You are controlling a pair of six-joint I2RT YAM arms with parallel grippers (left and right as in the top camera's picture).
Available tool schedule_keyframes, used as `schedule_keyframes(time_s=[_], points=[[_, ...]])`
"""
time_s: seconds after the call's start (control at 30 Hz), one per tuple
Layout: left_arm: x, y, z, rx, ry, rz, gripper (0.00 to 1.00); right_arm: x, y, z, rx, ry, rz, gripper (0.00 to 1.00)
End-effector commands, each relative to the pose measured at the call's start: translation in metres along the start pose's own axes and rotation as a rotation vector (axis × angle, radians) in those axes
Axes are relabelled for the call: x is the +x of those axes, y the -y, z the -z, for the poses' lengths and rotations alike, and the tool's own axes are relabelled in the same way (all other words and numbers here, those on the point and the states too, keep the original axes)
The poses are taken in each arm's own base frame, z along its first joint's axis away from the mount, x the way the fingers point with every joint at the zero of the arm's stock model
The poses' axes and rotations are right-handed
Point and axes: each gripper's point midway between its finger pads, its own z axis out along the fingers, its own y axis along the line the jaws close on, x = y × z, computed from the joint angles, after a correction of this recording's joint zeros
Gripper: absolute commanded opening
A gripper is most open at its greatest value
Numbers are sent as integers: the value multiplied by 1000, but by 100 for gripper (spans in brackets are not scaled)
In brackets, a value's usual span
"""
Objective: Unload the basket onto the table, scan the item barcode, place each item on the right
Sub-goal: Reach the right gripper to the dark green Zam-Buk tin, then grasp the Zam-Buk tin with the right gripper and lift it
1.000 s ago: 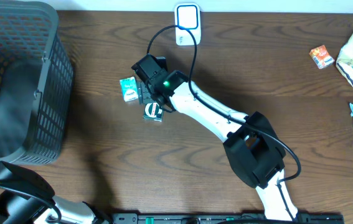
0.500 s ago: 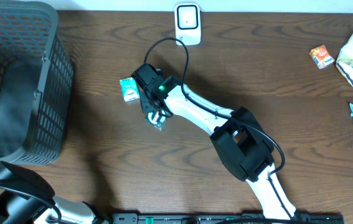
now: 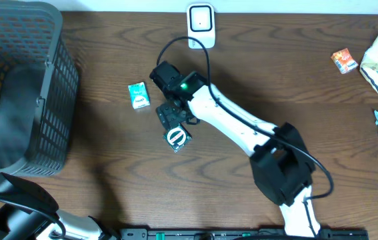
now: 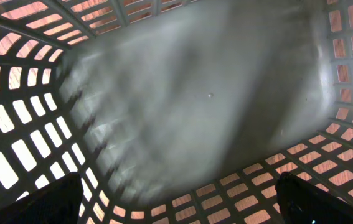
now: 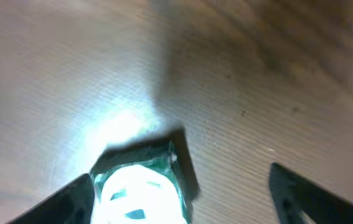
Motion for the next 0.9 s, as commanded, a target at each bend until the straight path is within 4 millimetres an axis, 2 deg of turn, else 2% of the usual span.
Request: schedule_keyframes(time_s=[0.0,0.03,0.1,0.33,0.43,0.6,0.73,0.87], points=[[1,-2,-2,-8,-9,8,98,8,-21,12,-99,-14,252,94],[1,-2,-2,-8,-9,8,98,15,-28,10,-112,-31,331,94],[1,-2,-2,-8,-9,8,97,19,-30,4,-75,-42,368,95],[1,-2,-2,-9,-9,8,98,28,-23,-15,90,-79,428,99],[1,-2,-2,-8,-9,8,98,33,-22,-19,95,-99,400,99],[1,-2,-2,-9,-9,8,98,51,-21,-31,75,-166,386,99],[1,-2,-2,-8,-9,8,98,56,-27,-40,34,-167,372,92],[1,-2,-2,-8,-9,8,98,73,-23,-56,35,-194,373,93]])
